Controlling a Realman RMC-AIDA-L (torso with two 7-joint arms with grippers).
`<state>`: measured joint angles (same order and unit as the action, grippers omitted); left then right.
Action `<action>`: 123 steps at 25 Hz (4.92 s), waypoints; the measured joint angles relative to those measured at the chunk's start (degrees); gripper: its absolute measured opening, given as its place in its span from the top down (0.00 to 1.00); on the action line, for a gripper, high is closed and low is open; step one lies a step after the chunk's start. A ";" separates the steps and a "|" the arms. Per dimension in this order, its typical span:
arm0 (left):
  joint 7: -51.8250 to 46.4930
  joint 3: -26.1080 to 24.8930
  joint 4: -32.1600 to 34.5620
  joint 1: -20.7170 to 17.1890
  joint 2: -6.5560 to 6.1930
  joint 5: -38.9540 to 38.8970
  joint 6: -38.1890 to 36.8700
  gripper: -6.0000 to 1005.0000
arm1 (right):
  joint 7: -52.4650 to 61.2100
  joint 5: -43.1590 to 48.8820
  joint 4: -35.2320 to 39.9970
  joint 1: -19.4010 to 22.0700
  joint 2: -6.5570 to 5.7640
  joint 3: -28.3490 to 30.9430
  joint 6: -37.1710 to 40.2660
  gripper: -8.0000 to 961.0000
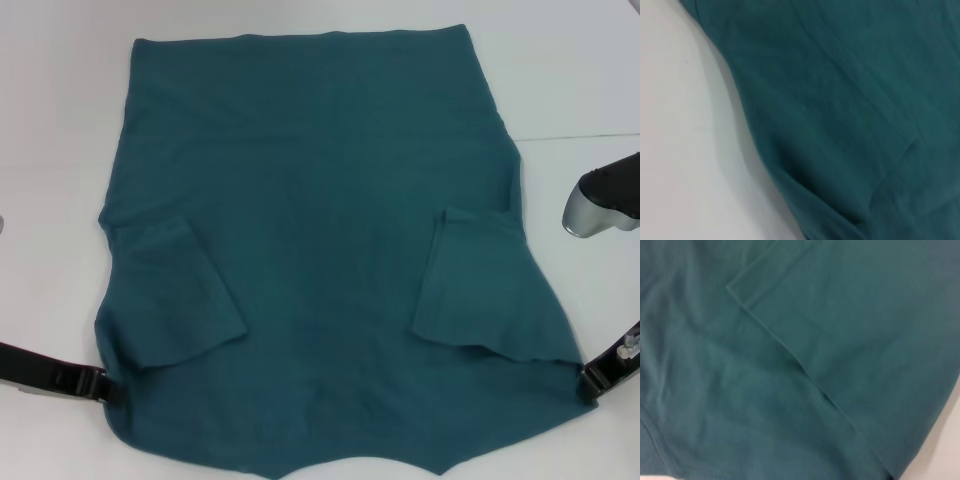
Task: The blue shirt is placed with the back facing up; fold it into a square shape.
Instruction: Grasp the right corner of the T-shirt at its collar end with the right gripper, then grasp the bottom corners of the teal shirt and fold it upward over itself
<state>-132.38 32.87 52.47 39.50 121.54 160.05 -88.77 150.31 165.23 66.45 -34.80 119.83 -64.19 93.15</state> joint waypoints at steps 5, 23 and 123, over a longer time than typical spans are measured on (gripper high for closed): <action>0.09 -0.01 0.00 -0.13 -0.03 0.00 -0.54 0.96 | -1.22 -0.96 2.00 0.26 0.03 0.59 0.17 0.97; 0.46 -0.60 0.05 -0.48 -4.39 -9.97 -6.88 0.96 | -5.07 -2.56 8.31 0.89 -0.07 6.73 0.55 0.98; 18.57 6.95 -10.50 8.55 -0.25 -28.56 48.04 0.95 | -8.36 -14.28 -18.63 -10.20 -1.00 13.13 -67.09 0.98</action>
<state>-113.81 39.82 41.97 48.05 121.29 131.48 -40.74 141.95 150.95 47.82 -45.00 118.83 -51.06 26.06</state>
